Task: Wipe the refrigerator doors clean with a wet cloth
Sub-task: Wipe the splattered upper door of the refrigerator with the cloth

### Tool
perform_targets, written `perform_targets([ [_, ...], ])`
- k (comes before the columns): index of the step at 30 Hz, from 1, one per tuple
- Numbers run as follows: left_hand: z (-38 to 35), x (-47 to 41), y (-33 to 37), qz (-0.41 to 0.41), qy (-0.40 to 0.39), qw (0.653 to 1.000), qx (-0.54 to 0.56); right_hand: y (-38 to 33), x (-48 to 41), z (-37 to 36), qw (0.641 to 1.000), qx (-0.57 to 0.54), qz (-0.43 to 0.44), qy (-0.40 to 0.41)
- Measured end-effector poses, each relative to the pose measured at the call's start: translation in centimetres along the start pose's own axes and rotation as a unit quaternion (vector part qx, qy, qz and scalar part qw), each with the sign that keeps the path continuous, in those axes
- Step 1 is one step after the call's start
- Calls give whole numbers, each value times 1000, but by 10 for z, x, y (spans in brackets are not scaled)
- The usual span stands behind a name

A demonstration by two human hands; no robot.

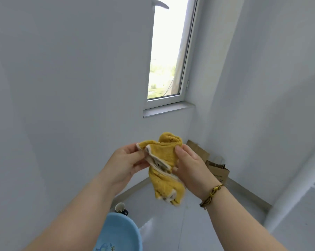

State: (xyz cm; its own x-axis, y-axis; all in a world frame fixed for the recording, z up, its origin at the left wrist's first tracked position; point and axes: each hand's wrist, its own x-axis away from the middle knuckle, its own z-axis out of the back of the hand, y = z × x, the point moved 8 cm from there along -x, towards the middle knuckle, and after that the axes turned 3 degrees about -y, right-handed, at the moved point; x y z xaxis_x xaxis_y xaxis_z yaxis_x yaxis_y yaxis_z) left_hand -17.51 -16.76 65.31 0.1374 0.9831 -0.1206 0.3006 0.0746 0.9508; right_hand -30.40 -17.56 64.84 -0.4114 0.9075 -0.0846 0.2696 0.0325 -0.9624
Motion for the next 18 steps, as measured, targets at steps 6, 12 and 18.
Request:
perform_targets([
  [6,-135,6,-20,46,-86,993,64,-58,85,72,993,85,44,67],
  [12,-298,30,-47,9,-191,981,-26,-122,190,179,932,144,116,311],
  [18,-395,23,-64,-26,-160,986,-42,-152,267,246,966,129,80,210],
])
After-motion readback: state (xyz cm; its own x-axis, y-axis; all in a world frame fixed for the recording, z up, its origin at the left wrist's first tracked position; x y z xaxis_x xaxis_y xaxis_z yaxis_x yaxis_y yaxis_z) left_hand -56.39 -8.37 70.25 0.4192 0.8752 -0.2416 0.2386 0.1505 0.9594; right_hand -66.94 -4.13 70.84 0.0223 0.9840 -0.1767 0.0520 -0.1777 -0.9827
